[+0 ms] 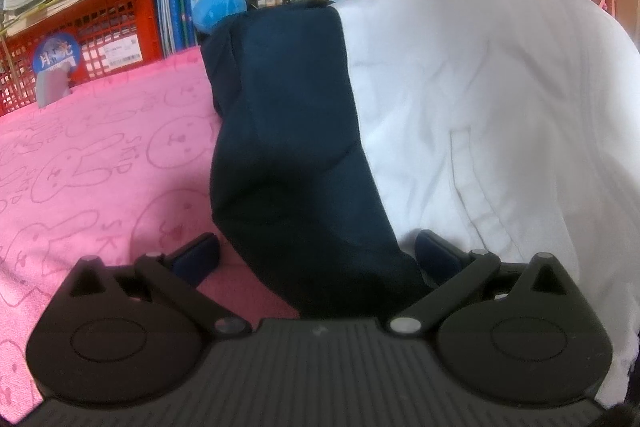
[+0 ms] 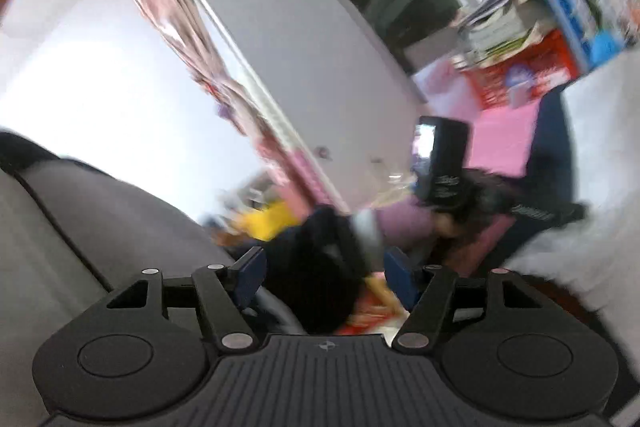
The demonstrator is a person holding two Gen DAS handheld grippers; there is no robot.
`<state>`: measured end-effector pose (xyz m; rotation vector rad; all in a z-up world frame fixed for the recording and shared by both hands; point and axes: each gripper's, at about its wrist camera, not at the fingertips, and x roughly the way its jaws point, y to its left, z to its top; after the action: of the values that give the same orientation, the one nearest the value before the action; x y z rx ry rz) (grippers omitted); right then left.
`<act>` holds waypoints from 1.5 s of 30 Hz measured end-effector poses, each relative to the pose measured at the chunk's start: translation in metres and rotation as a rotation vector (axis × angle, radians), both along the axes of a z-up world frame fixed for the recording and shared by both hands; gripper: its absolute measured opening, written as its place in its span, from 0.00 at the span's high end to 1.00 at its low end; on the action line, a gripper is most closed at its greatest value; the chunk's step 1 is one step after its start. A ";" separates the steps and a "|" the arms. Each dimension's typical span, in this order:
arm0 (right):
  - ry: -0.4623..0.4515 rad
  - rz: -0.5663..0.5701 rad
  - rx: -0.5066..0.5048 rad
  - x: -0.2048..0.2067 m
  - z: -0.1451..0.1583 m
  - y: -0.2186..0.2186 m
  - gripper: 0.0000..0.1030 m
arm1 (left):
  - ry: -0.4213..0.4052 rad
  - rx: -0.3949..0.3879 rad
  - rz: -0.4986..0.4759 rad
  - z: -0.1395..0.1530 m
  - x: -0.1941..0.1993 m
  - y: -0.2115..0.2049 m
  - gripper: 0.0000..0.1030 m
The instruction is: Fold clothes
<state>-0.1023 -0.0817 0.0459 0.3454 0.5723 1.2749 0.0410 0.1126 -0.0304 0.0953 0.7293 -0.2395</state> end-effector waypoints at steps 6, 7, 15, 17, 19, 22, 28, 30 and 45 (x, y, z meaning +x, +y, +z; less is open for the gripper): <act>-0.038 -0.337 -0.260 0.011 -0.014 -0.016 0.35 | -0.004 0.001 0.010 -0.001 -0.002 0.000 0.00; -0.100 -0.445 -0.314 0.009 -0.015 -0.019 0.35 | -0.005 0.002 0.010 -0.001 -0.002 0.000 0.00; -0.223 -0.498 -0.521 0.005 -0.028 -0.012 0.28 | 0.026 0.034 -0.009 0.005 -0.015 0.010 0.00; -0.205 -0.372 -0.473 0.001 -0.025 -0.011 0.28 | 0.014 0.038 -0.002 0.014 -0.020 0.011 0.00; -0.187 -0.246 -0.424 -0.003 -0.023 -0.010 0.28 | -0.023 0.024 -0.003 0.028 -0.027 0.010 0.00; -0.200 -0.332 -0.366 0.009 -0.004 -0.029 0.24 | -0.093 -0.026 -0.032 0.051 -0.036 0.003 0.00; -0.335 -0.845 -0.456 0.074 0.040 -0.079 0.16 | -0.034 0.029 -0.239 0.033 -0.045 -0.051 0.00; -0.352 -0.918 -0.483 0.104 0.049 -0.089 0.15 | 0.055 0.067 -0.292 0.015 -0.051 -0.059 0.00; -0.129 -0.692 -0.822 0.139 -0.056 -0.038 0.55 | -0.067 -0.189 -0.266 0.073 -0.056 -0.014 0.00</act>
<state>0.0363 -0.1202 -0.0104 -0.2232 0.7304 0.3291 -0.0149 0.0982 0.0425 0.0199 0.6230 -0.5557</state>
